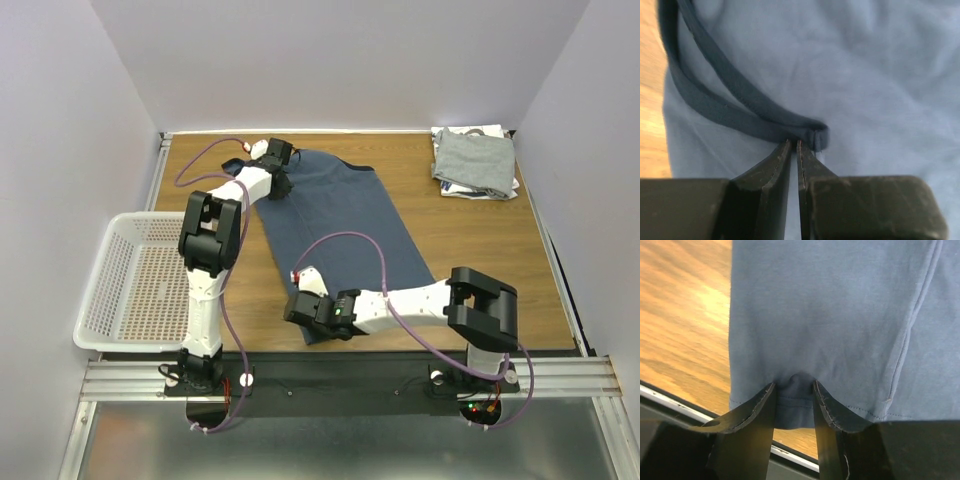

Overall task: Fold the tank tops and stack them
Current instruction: Fold the tank top

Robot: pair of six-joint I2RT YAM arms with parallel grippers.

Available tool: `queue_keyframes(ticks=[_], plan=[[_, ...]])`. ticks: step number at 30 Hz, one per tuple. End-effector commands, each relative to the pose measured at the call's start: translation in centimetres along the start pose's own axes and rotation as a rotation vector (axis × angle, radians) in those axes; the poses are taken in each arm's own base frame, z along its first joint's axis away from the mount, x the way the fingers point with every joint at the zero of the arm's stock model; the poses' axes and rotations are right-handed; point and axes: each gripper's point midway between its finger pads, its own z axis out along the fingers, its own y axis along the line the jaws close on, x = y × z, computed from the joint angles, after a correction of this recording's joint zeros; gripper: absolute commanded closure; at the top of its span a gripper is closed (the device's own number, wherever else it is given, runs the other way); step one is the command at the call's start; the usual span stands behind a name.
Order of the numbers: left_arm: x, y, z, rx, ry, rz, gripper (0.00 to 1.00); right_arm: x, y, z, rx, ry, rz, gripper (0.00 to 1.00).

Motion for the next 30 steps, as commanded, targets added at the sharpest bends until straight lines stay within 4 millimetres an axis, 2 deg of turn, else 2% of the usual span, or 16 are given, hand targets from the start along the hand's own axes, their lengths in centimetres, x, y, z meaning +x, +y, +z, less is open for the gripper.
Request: queue_keyframes(ticks=[1, 6, 7, 9, 10, 15, 18, 19, 24, 26, 30], plan=[[0.7, 0.4, 0.3, -0.022, 0.026, 0.046, 0.78, 1.7, 4.4, 0.0, -0.112, 0.05, -0.072, 0.6], [1.8, 1.1, 0.9, -0.039, 0.052, 0.073, 0.78, 3.6, 9.5, -0.9, -0.245, 0.116, -0.137, 0.6], [2.4, 1.5, 0.9, -0.046, 0.063, 0.08, 0.78, 2.9, 10.8, -1.4, -0.276, 0.105, -0.134, 0.6], [2.8, 1.3, 0.6, -0.026, 0.064, 0.085, 0.78, 3.2, 12.0, -1.7, -0.312, 0.119, -0.141, 0.6], [3.6, 1.9, 0.7, -0.034, 0.078, 0.092, 0.78, 2.9, 12.5, -2.0, -0.326, 0.114, -0.14, 0.6], [5.0, 0.1, -0.1, 0.068, 0.086, 0.126, 0.78, 1.0, 14.4, -2.8, -0.376, 0.071, -0.128, 0.52], [5.5, -0.6, 0.6, 0.083, 0.114, 0.169, 0.78, 0.1, 14.7, -2.5, -0.363, 0.044, -0.122, 0.5], [4.6, -1.5, 0.6, 0.095, 0.096, 0.167, 0.78, -0.2, 14.6, -2.4, -0.356, 0.037, -0.117, 0.5], [4.1, -2.8, 2.0, 0.1, 0.108, 0.178, 0.77, -2.8, 13.3, -1.9, -0.323, -0.008, -0.065, 0.5], [3.5, -3.5, 2.3, 0.115, 0.097, 0.184, 0.77, -4.7, 12.9, -3.2, -0.323, -0.064, -0.043, 0.47], [2.7, -5.1, 2.3, 0.163, 0.086, 0.198, 0.76, -8.3, 10.6, -5.5, -0.319, -0.146, 0.016, 0.41]])
